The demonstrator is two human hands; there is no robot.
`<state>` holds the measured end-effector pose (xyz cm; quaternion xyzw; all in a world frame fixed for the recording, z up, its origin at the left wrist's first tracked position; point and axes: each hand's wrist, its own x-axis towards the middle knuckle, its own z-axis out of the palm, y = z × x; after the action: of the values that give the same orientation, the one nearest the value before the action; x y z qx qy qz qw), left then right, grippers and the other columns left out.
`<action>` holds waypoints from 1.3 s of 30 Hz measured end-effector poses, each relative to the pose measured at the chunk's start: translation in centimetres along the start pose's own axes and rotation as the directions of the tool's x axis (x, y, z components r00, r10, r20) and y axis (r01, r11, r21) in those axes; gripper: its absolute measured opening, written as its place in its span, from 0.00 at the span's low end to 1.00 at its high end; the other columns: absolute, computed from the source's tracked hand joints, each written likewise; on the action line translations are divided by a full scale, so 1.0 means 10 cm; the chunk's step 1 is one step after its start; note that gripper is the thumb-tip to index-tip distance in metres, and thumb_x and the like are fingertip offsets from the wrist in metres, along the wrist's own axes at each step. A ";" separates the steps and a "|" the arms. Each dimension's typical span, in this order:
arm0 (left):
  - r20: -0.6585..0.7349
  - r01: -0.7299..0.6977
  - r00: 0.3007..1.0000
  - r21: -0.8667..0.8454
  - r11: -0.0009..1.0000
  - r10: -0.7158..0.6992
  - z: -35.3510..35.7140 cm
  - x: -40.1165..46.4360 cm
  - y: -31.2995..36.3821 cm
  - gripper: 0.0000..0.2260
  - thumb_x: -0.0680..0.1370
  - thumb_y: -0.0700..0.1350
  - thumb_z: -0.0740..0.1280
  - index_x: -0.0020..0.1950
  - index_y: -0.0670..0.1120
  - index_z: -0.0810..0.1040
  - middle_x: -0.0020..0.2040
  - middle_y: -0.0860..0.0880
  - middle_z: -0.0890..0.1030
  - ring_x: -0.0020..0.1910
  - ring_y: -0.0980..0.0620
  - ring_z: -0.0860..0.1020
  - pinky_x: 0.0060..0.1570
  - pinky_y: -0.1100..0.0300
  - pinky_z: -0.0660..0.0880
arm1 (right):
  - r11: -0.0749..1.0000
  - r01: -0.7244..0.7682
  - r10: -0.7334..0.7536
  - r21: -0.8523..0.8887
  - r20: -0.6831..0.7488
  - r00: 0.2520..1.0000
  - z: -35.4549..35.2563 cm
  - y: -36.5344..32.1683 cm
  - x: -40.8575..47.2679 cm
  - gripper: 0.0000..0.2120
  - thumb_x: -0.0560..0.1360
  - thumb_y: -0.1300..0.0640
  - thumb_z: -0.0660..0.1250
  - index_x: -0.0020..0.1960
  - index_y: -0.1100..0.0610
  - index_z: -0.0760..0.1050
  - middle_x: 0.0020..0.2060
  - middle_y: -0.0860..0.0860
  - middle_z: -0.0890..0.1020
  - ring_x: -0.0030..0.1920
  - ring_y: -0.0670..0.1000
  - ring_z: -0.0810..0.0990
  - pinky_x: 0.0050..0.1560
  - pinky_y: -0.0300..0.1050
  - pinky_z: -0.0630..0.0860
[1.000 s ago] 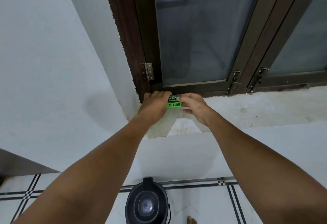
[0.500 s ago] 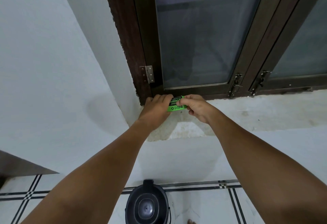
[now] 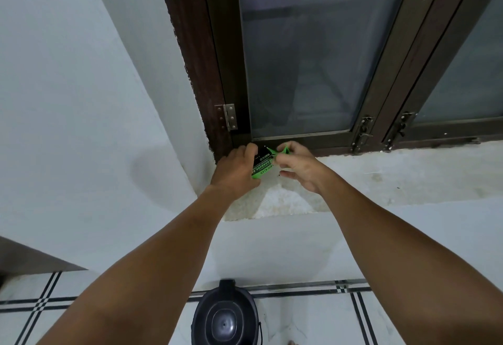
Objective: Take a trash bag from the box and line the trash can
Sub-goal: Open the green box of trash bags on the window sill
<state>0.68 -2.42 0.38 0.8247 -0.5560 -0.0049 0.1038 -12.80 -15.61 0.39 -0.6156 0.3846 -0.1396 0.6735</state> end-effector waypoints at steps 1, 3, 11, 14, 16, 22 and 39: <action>-0.002 0.003 1.000 0.005 1.000 -0.003 0.01 0.01 0.00 0.35 0.73 0.54 0.77 0.72 0.49 0.63 0.66 0.46 0.75 0.62 0.47 0.76 0.58 0.52 0.77 | 0.998 -0.026 0.025 0.052 0.022 0.999 0.00 -0.01 -0.02 0.12 0.76 0.52 0.74 0.55 0.54 0.76 0.56 0.53 0.81 0.59 0.54 0.79 0.65 0.56 0.79; -0.017 -0.009 1.000 0.044 0.999 0.009 0.04 0.03 0.02 0.37 0.73 0.54 0.77 0.75 0.48 0.61 0.67 0.45 0.73 0.64 0.46 0.73 0.60 0.50 0.76 | 0.989 -0.077 0.074 0.125 0.031 0.997 0.02 -0.01 -0.03 0.20 0.77 0.40 0.72 0.57 0.56 0.78 0.57 0.53 0.81 0.60 0.55 0.80 0.64 0.58 0.80; -0.042 -0.024 0.999 0.224 0.974 0.034 0.04 0.10 0.11 0.30 0.76 0.53 0.74 0.74 0.49 0.65 0.68 0.44 0.71 0.65 0.43 0.70 0.63 0.49 0.72 | 0.979 -0.100 0.106 0.179 -0.029 0.994 0.01 0.02 -0.06 0.09 0.83 0.64 0.62 0.60 0.56 0.79 0.58 0.57 0.82 0.57 0.56 0.84 0.50 0.51 0.85; 0.013 -0.057 0.998 0.308 0.950 0.056 -0.01 0.12 0.14 0.31 0.76 0.50 0.74 0.75 0.50 0.65 0.69 0.44 0.71 0.66 0.42 0.71 0.64 0.47 0.72 | 0.986 -0.130 0.131 0.105 -0.006 0.991 -0.02 0.03 -0.08 0.10 0.83 0.64 0.63 0.56 0.51 0.79 0.58 0.54 0.83 0.58 0.55 0.83 0.52 0.50 0.85; 0.074 -0.081 0.996 0.355 0.931 0.059 -0.07 0.17 0.15 0.31 0.75 0.48 0.74 0.75 0.51 0.65 0.69 0.43 0.71 0.66 0.41 0.72 0.64 0.44 0.72 | 0.979 -0.153 0.155 0.134 -0.002 0.988 -0.06 0.07 -0.06 0.09 0.84 0.62 0.64 0.58 0.52 0.79 0.58 0.55 0.83 0.59 0.55 0.83 0.53 0.51 0.85; 0.232 -0.220 0.966 0.484 0.847 0.119 -0.40 0.39 0.31 0.40 0.70 0.46 0.77 0.77 0.49 0.60 0.66 0.43 0.76 0.63 0.41 0.76 0.62 0.44 0.70 | 0.879 -0.262 0.267 0.399 0.043 0.963 -0.06 0.14 0.00 0.17 0.84 0.46 0.62 0.66 0.56 0.75 0.59 0.61 0.84 0.58 0.60 0.85 0.53 0.56 0.84; 0.550 -0.436 0.830 0.531 0.727 0.096 -1.02 0.62 0.70 0.34 0.69 0.56 0.77 0.69 0.49 0.65 0.51 0.50 0.79 0.45 0.50 0.79 0.39 0.57 0.75 | 0.689 -0.342 0.260 0.639 0.222 0.940 0.04 0.18 -0.01 0.25 0.79 0.41 0.70 0.64 0.60 0.78 0.55 0.61 0.86 0.54 0.60 0.87 0.48 0.53 0.86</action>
<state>-2.08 -8.91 12.26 0.6891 -0.6477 -0.0080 -0.3250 -13.10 -14.90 -1.29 -0.2680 0.3654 -0.1202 0.8833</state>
